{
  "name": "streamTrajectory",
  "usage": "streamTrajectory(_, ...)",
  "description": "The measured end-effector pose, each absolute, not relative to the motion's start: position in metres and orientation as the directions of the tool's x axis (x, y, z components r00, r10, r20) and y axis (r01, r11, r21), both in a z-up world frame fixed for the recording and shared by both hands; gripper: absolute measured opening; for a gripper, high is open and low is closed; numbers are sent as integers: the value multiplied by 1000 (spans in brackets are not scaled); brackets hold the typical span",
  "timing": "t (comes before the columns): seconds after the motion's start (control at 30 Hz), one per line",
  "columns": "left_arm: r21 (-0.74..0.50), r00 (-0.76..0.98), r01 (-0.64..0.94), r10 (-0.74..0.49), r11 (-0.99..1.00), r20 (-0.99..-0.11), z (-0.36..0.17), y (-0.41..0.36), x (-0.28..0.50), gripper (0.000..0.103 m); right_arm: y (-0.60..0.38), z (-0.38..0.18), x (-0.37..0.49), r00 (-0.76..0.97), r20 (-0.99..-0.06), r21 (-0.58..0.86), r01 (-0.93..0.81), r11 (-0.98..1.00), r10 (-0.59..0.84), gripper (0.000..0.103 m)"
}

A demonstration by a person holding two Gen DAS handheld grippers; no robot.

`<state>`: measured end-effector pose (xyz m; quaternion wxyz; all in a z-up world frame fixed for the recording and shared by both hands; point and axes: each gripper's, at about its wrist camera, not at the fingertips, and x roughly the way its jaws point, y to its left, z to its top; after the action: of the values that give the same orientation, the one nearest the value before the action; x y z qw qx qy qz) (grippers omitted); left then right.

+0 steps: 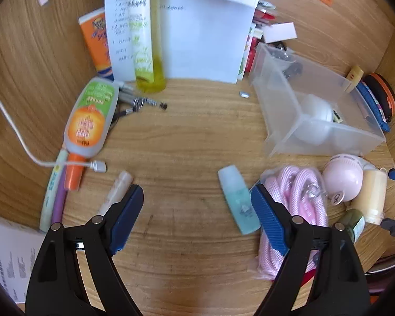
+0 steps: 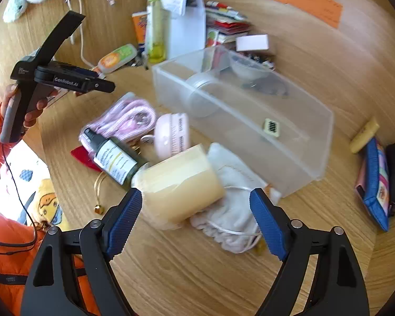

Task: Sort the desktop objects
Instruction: 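Grasp the small teal bottle with the left tool while the right tool grasps the beige jar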

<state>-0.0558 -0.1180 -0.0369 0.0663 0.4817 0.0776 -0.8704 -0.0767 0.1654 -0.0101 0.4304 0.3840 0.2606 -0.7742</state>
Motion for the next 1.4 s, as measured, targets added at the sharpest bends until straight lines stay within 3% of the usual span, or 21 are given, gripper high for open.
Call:
streamTrajectory(0.73,-70,-486,157,-15,-985,-874,-69,-101,-68,84,128,-34,-81,-314,-835,-99,894,-438,-452,79)
streamTrajectory(1.0,1,-511,159,-83,-987,-856,-72,-99,-69,59,128,-33,-78,-336,-817,-126,897,-423,-470,71)
streamTrajectory(1.07,7,-521,167,-94,-986,-849,-71,-101,-68,43,131,-30,-80,-338,-803,-110,893,-436,-490,70)
streamTrajectory(1.17,14,-531,170,-103,-985,-841,-70,-104,-68,29,135,-28,-86,-325,-798,-69,886,-459,-508,69)
streamTrajectory(1.4,30,-546,191,-132,-981,-827,-72,-107,-67,24,145,-17,-95,-326,-778,-7,859,-511,-537,69)
